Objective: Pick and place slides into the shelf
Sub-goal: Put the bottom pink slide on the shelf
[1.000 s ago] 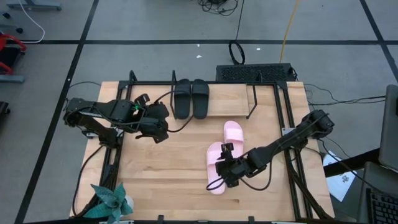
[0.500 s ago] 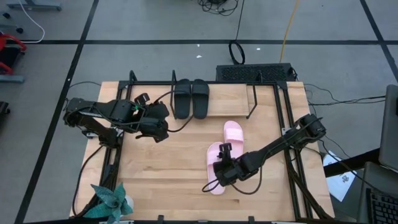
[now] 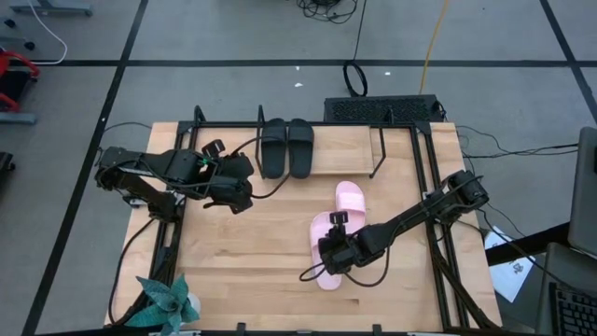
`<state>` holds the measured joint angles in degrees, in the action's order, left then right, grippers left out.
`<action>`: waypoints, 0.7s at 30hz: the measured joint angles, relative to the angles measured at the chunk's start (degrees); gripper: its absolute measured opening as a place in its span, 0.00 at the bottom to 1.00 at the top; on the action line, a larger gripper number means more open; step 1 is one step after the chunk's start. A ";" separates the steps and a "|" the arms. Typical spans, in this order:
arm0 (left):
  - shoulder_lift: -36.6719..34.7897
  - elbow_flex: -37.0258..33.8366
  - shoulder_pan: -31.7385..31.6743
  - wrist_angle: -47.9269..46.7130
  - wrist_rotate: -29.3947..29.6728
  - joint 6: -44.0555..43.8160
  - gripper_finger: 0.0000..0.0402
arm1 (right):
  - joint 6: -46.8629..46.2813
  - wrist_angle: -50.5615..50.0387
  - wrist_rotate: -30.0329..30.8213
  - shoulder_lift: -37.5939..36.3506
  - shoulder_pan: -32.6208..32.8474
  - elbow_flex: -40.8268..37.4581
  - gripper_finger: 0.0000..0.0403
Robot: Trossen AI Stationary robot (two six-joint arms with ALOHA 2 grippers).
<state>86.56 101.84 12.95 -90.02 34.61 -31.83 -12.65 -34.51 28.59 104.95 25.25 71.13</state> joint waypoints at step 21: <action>0.00 -0.01 0.00 0.02 1.42 0.17 0.37 | 10.95 -8.16 25.71 -8.48 -5.35 12.09 0.01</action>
<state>86.57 101.83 12.95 -90.00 36.04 -31.66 -1.70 -42.67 54.29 96.47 19.90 83.22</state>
